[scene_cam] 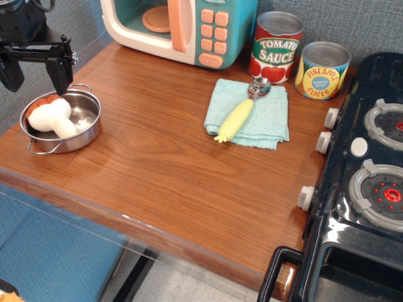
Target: Place the spoon beside the pot.
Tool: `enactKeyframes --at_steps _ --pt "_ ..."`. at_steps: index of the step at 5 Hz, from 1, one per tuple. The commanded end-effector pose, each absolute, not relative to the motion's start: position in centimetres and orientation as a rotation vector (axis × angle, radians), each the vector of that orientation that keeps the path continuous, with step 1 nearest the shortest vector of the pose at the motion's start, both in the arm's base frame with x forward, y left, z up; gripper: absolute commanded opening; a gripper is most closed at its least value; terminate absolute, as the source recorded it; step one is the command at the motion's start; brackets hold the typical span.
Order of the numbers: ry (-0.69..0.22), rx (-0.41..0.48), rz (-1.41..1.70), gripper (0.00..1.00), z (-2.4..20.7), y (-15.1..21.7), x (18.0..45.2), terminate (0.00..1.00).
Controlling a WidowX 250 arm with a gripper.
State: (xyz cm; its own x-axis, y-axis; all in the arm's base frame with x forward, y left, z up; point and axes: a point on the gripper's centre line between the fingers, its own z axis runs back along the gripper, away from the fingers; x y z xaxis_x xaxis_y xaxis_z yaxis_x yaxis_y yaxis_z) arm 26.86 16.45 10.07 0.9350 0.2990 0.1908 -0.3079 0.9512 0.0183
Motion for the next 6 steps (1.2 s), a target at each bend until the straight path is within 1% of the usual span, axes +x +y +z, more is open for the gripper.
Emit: enactKeyframes --at_steps 1,2,3,4,5,6 --pt "-0.188 0.048 0.310 1.00 10.1 16.4 26.9 0.00" --pt "-0.217 0.024 0.294 1.00 10.1 13.6 28.5 0.00" --pt "-0.217 -0.014 0.248 1.00 8.7 10.4 30.9 0.00" --pt "-0.215 -0.074 0.194 1.00 6.7 6.1 34.5 0.00" --pt "-0.185 -0.057 0.114 1.00 4.9 2.0 37.9 0.00" --pt "-0.210 -0.057 0.056 1.00 5.1 -0.4 39.4 0.00"
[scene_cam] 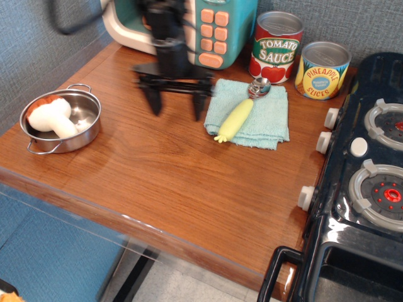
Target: Place the spoon beside the pot.
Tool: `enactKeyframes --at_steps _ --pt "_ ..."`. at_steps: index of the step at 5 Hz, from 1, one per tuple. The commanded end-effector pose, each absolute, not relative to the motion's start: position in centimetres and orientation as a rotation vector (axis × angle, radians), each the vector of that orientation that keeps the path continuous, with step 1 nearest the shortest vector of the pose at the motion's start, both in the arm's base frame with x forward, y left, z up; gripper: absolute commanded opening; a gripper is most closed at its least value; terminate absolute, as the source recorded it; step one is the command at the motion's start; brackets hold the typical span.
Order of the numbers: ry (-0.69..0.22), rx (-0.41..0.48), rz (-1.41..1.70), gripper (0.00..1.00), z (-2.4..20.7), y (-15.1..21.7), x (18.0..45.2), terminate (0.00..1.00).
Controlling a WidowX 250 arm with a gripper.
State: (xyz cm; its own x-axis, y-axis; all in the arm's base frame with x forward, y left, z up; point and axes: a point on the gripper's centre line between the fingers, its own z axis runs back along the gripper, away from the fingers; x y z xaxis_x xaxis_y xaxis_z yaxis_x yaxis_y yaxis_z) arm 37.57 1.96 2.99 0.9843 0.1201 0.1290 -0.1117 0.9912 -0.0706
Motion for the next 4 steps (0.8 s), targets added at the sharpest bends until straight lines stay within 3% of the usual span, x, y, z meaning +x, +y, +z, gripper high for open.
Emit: enactKeyframes --at_steps 1,2,4 --pt "-0.248 -0.023 0.048 1.00 6.4 -1.1 39.2 0.00" --pt "-0.284 0.000 0.056 1.00 7.4 -1.6 39.1 0.00" --pt "-0.249 -0.032 -0.032 1.00 6.1 -4.1 40.0 0.00"
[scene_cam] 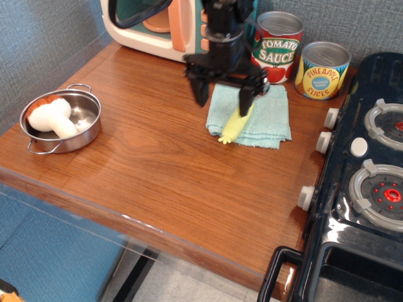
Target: Place the spoon beside the pot.
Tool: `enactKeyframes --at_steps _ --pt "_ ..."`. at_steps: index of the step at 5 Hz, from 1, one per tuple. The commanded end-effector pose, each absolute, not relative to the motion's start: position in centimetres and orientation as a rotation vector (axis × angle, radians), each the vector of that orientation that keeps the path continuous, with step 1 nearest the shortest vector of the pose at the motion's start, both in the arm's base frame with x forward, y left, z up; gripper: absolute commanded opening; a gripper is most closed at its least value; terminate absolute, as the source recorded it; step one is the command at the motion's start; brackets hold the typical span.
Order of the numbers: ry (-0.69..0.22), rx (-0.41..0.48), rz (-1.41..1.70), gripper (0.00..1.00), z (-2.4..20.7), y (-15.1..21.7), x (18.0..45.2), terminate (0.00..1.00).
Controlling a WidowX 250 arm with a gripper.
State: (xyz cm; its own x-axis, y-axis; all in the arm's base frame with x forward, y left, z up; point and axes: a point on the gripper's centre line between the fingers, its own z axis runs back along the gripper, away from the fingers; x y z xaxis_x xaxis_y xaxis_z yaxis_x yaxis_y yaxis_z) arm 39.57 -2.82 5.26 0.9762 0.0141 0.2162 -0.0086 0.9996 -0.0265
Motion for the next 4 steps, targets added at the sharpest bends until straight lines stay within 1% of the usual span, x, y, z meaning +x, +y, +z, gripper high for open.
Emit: enactKeyframes --at_steps 1,2,3,4 --pt "-0.213 -0.040 -0.031 1.00 5.07 -4.34 40.05 0.00" --pt "-0.202 -0.043 -0.026 1.00 4.57 -4.30 40.02 0.00" --pt "-0.201 -0.040 -0.023 0.00 4.33 -4.27 39.94 0.00" --pt "-0.193 -0.038 -0.024 0.00 4.23 -4.29 39.84 0.00"
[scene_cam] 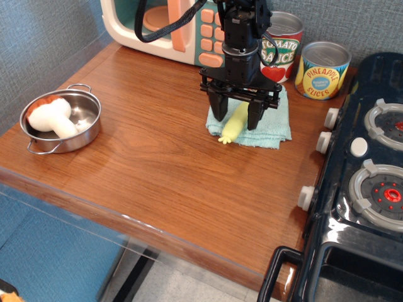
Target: Place the spoon beside the pot.
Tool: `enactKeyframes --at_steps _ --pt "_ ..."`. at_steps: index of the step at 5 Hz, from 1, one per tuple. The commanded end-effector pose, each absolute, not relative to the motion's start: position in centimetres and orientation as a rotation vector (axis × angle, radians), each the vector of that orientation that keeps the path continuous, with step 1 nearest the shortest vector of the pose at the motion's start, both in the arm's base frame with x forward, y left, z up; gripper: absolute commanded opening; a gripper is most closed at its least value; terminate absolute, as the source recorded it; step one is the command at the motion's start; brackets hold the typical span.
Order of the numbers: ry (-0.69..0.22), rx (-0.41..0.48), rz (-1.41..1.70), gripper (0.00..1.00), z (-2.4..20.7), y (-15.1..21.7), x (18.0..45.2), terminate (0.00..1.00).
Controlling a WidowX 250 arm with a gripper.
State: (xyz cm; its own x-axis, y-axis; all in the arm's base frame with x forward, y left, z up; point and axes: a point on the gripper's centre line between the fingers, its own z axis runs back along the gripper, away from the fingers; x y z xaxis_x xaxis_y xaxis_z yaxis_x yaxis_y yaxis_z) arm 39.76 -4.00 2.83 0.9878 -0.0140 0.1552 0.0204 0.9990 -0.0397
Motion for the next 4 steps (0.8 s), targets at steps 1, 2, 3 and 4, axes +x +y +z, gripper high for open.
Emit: enactKeyframes --at_steps 1,2,3,4 --pt "-0.188 -0.030 -0.021 0.00 4.0 -4.4 39.8 0.00" --pt "-0.180 -0.030 -0.016 0.00 3.7 -4.4 39.7 0.00" --pt "-0.250 -0.021 -0.026 0.00 6.3 -3.4 38.9 0.00" --pt "-0.327 -0.018 -0.010 0.00 9.1 -1.0 37.2 0.00"
